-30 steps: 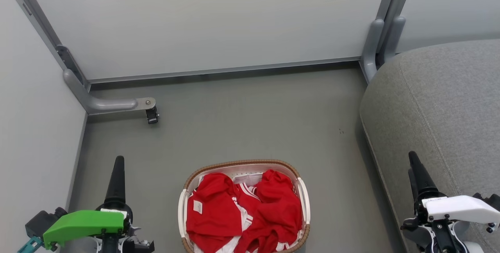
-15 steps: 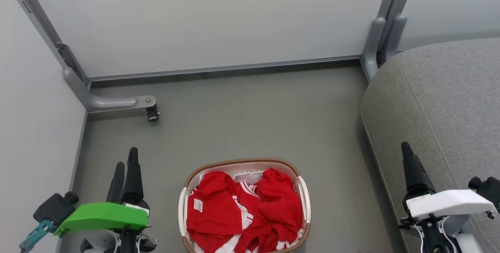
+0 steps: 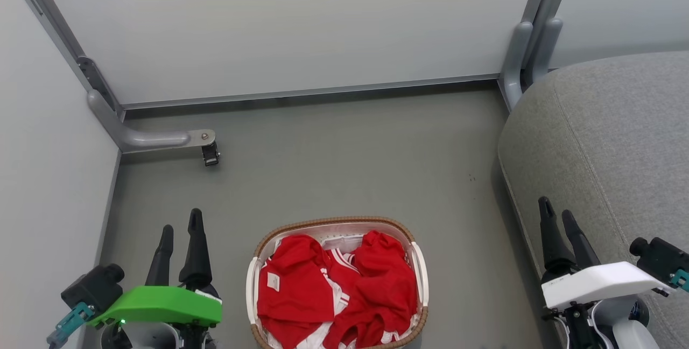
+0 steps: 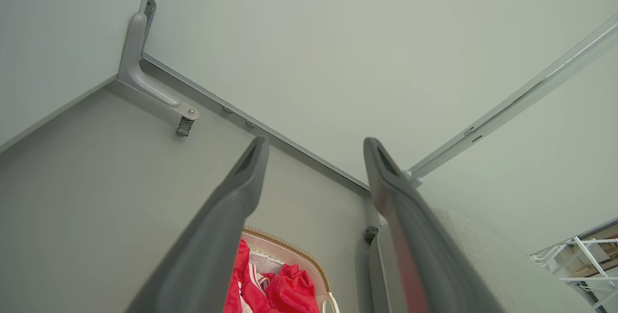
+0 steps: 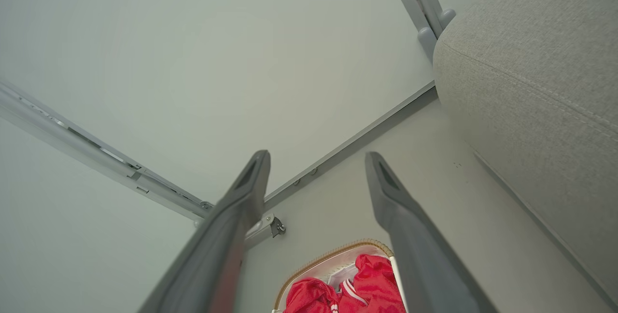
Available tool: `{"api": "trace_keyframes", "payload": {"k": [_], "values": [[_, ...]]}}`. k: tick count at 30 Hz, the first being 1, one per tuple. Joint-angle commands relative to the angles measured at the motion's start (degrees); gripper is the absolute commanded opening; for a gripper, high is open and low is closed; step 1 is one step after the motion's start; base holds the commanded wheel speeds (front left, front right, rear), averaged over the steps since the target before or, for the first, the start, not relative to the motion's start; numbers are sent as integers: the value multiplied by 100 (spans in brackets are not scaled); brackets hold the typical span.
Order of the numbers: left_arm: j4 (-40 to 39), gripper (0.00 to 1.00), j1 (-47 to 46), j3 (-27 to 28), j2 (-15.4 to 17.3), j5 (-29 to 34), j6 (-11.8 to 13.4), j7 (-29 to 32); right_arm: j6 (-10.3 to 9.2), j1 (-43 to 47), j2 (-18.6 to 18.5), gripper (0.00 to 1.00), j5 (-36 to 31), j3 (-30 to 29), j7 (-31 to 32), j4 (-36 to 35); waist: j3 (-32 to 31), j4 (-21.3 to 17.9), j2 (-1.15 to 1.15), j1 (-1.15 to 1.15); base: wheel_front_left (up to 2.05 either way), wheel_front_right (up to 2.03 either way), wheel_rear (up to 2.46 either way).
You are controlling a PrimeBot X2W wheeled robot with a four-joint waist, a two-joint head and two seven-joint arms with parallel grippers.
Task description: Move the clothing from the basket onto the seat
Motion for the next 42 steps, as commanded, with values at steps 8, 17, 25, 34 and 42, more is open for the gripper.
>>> {"api": "trace_keyframes", "payload": {"k": [8, 17, 25, 34, 42], "values": [[0, 100, 63, -111, 41, 652, 60, -165, 2, 62, -41, 100, -635, 71, -185, 7, -6, 16, 0, 0, 0, 0, 0], [139, 100, 82, -205, 44, 1123, 99, -298, 2, 81, -47, 100, -1224, 123, -317, 105, -1, 23, 0, 0, 0, 0, 0], [303, 100, 99, -285, 47, 1492, 55, -407, 2, 104, -50, 100, -1663, 185, -428, 183, 5, 33, 0, 0, 0, 0, 0], [434, 100, 94, -327, 50, 1861, 80, -530, 2, 100, -54, 100, -2045, 236, -549, 247, 27, 42, 0, 0, 0, 0, 0], [528, 100, 99, -396, 52, 2147, 102, -623, 3, 117, -58, 100, -2389, 272, -642, 283, 37, 49, 0, 0, 0, 0, 0]]}}
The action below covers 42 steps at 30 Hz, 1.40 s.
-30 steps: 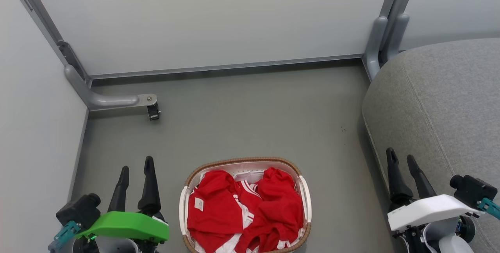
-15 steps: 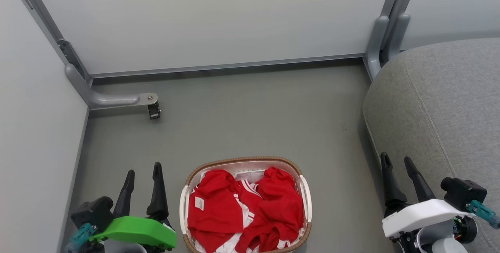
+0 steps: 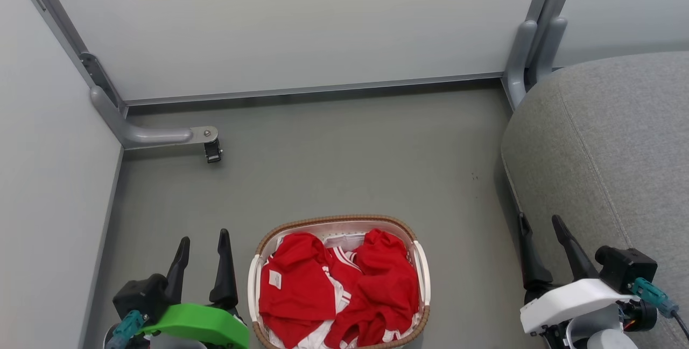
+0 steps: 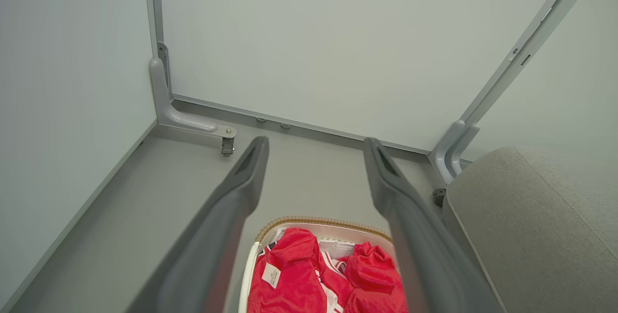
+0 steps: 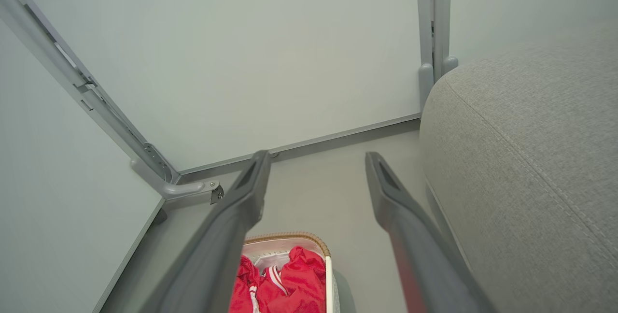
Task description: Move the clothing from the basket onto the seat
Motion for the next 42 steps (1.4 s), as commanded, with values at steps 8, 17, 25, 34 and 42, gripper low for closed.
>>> {"api": "trace_keyframes", "payload": {"k": [8, 17, 25, 34, 42], "values": [[100, 100, 23, -63, 43, 390, 25, -134, 2, 59, -36, 100, -441, 33, -137, 22, 15, 16, 0, 0, 0, 0, 0], [171, 100, 30, -99, 46, 712, 45, -224, 2, 88, -41, 100, -789, 68, -225, 43, 31, 25, 0, 0, 0, 0, 0], [203, 100, 39, -143, 47, 999, 58, -310, 2, 88, -44, 100, -1095, 94, -314, 60, 53, 36, 0, 0, 0, 0, 0], [247, 100, 5, -159, 47, 986, 48, -298, 1, 75, -44, 100, -1112, 88, -314, 82, 50, 51, 0, 0, 0, 0, 0], [267, 100, -22, -170, 47, 949, 55, -297, 1, 54, -44, 100, -1111, 89, -314, 90, 50, 67, 0, 0, 0, 0, 0]]}}
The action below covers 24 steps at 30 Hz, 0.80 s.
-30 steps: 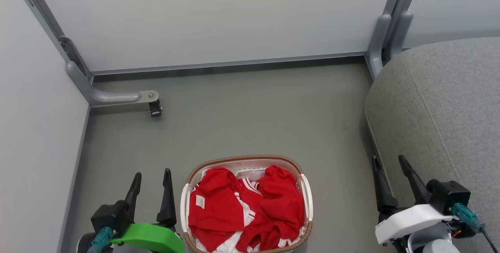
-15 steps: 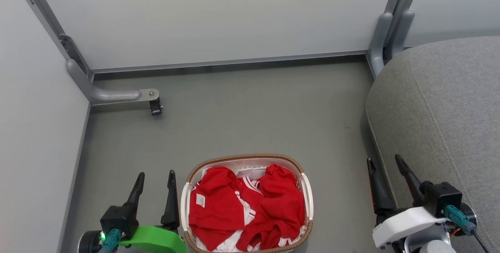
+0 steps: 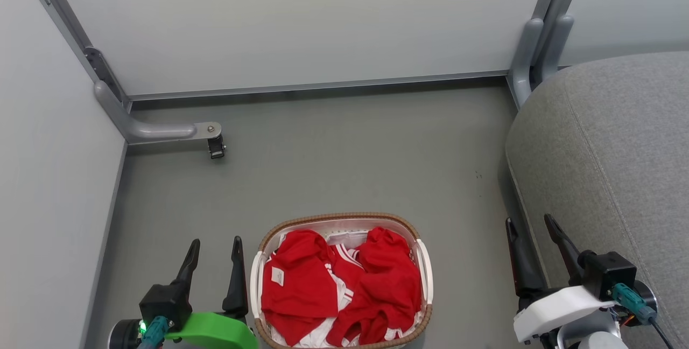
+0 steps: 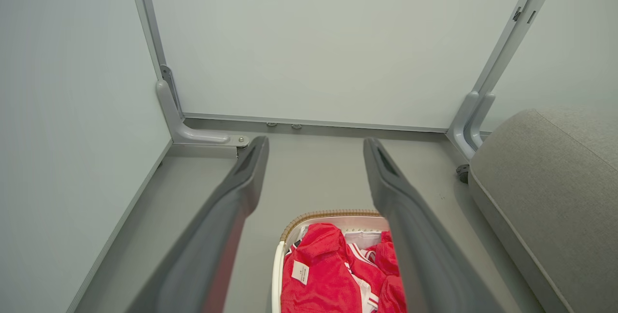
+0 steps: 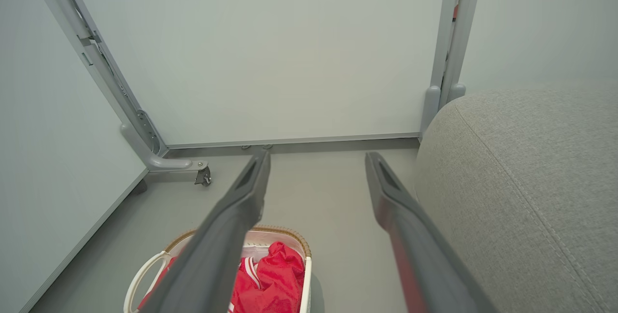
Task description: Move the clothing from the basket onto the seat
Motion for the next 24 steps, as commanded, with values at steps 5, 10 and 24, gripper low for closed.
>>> {"api": "trace_keyframes", "payload": {"k": [5, 10, 24], "values": [[40, 100, -86, -52, 39, 132, -57, 0, 0, 1, -34, 100, -36, -14, -30, -30, 75, -4, 0, 0, 0, 0, 0], [65, 100, -385, -93, 36, 373, -165, 1, 0, -157, -34, 100, -70, -102, -30, -126, 374, -37, 0, 0, 0, 0, 0], [1076, 100, -2292, -956, 37, 942, -420, 1, -1, -1359, -32, 100, -217, -600, -29, -699, 2507, -559, 0, 0, 0, 0, 0]]}}
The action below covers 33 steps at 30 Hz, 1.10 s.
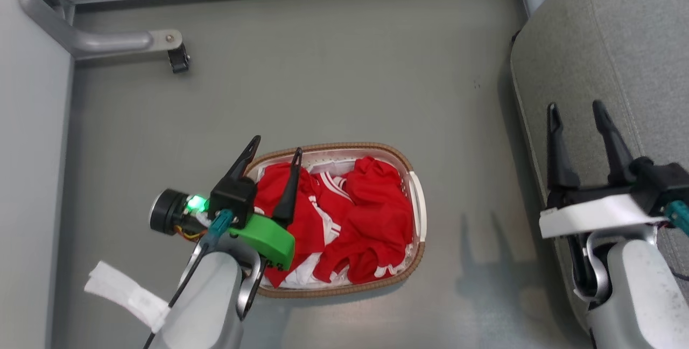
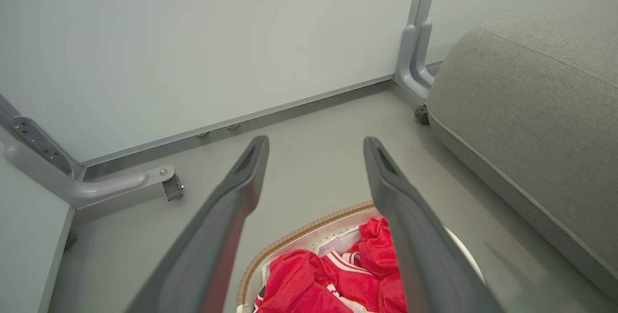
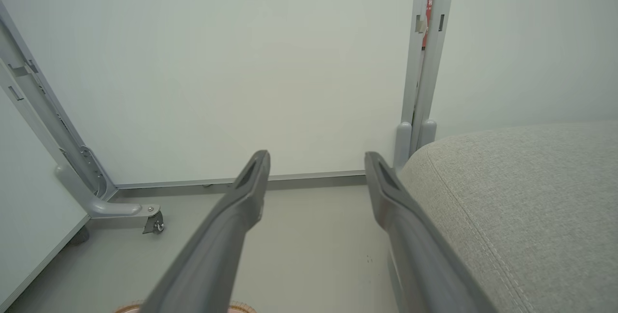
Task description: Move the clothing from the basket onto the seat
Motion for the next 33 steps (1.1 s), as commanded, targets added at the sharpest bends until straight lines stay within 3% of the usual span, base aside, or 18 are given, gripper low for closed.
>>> {"api": "trace_keyframes", "payload": {"k": [1, 8, 14, 24, 33], "values": [[144, 100, -333, -92, 36, 131, -32, 2, -2, -246, -29, 100, -8, -69, -28, -104, 1161, -427, 0, 0, 0, 0, 0], [1231, 100, -1416, -995, 40, 528, -88, 1, -3, -991, -24, 100, 188, -332, -28, -458, 2316, -833, 0, 0, 0, 0, 0], [2164, 100, -2106, -1854, 80, 376, -93, 3, -3, -1357, -21, 100, 470, -249, -28, -574, 2923, -1182, 0, 0, 0, 0, 0], [3162, 100, -2743, -2957, 217, -209, -96, 2, -3, -1534, -22, 100, 828, 40, -28, -636, 3429, -1556, 0, 0, 0, 0, 0], [3858, 100, -3172, -3174, 308, -546, -96, 72, -3, -1660, -22, 100, 959, 95, -28, -626, 3589, -1762, 0, 0, 0, 0, 0]]}}
